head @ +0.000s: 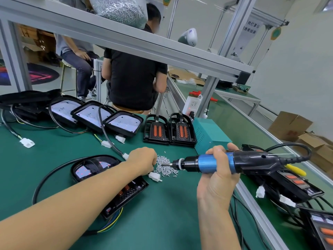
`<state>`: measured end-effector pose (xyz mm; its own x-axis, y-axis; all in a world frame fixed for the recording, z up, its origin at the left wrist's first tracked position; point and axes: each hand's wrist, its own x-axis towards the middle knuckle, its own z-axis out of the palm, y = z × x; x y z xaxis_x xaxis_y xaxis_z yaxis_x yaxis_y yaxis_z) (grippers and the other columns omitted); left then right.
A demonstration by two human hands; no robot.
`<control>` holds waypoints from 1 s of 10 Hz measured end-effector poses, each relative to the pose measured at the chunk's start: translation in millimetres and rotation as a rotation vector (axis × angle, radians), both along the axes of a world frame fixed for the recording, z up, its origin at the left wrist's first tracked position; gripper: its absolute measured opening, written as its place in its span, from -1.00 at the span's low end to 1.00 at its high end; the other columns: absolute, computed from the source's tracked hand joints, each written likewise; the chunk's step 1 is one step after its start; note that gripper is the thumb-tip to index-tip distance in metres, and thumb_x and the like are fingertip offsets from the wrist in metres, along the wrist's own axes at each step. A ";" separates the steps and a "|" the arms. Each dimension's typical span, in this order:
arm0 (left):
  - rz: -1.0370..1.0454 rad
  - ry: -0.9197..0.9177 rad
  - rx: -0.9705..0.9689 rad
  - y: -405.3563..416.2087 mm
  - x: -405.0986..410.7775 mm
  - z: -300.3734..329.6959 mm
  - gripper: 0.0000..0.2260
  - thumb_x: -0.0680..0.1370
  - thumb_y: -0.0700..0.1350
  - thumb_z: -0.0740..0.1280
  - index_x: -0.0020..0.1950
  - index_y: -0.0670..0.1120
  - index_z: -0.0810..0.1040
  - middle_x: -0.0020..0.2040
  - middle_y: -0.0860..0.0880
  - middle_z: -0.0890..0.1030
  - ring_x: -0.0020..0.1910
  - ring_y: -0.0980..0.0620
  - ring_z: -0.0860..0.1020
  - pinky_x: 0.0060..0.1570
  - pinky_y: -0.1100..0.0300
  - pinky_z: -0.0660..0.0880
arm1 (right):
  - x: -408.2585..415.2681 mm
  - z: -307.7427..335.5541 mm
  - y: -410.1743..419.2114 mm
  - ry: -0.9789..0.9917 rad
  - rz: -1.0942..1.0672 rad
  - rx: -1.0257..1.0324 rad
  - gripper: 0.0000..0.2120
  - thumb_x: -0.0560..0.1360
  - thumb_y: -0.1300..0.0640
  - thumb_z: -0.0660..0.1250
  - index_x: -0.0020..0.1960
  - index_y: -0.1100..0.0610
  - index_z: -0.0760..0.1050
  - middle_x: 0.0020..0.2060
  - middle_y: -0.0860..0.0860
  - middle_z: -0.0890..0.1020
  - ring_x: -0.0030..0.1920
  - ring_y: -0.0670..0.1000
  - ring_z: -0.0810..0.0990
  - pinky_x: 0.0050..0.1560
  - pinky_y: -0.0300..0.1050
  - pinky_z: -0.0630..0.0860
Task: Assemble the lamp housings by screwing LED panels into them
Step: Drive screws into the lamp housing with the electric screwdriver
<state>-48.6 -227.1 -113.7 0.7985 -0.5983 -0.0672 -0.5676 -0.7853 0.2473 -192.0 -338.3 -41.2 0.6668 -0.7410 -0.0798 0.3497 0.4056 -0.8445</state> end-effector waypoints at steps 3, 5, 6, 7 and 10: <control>-0.057 -0.004 0.006 -6.2 -5.9 2.7 -0.78 0.46 -0.31 0.18 -0.16 -0.04 0.54 -0.09 -0.05 0.62 -0.17 -0.08 0.48 -0.21 0.14 0.44 | -3.9 6.5 -4.9 0.080 0.041 -0.005 -0.83 0.60 0.38 0.08 0.16 0.22 0.24 -0.20 0.12 0.35 -0.24 0.01 0.36 0.03 -0.06 0.33; 0.055 0.366 -0.571 9.8 -3.4 18.3 -0.89 0.39 -0.27 0.36 -0.28 -0.11 0.65 -0.39 -0.01 0.63 -0.40 0.08 0.56 -0.38 0.24 0.53 | -16.5 -3.9 7.2 -0.332 -0.252 -0.092 -0.70 0.49 0.43 0.27 0.01 0.04 0.43 -0.24 0.07 0.45 -0.25 0.00 0.51 0.02 -0.07 0.50; 0.000 0.457 -0.672 18.5 -9.8 21.4 -0.87 0.38 -0.29 0.41 -0.30 -0.08 0.65 -0.40 0.01 0.61 -0.43 0.13 0.52 -0.37 0.28 0.49 | -15.3 -5.4 2.0 -0.380 -0.248 -0.050 -0.69 0.47 0.40 0.31 -0.01 0.00 0.46 -0.27 0.02 0.49 -0.27 -0.03 0.53 -0.07 -0.11 0.53; -0.109 0.465 -0.733 29.3 -16.3 22.6 -0.84 0.38 -0.30 0.46 -0.29 -0.04 0.68 -0.35 0.01 0.65 -0.37 0.16 0.53 -0.28 0.33 0.47 | -15.2 -3.8 2.0 -0.389 -0.240 -0.044 -0.71 0.47 0.39 0.31 -0.01 0.00 0.46 -0.27 0.02 0.48 -0.27 -0.02 0.52 -0.14 -0.15 0.56; -0.224 0.374 -0.827 51.9 -28.9 29.9 -0.84 0.38 -0.30 0.48 -0.20 -0.05 0.66 -0.32 0.08 0.63 -0.42 0.23 0.41 -0.36 0.40 0.35 | -17.9 0.9 16.6 -0.404 -0.178 -0.038 -0.72 0.48 0.41 0.27 0.01 0.05 0.42 -0.36 -0.04 0.50 -0.32 -0.07 0.51 -0.21 -0.23 0.54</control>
<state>-77.5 -175.3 -83.8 0.6710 -0.7083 0.2193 -0.4552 -0.1601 0.8759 -209.9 -321.7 -40.3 0.5006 -0.8445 0.1901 0.7163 0.2808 -0.6388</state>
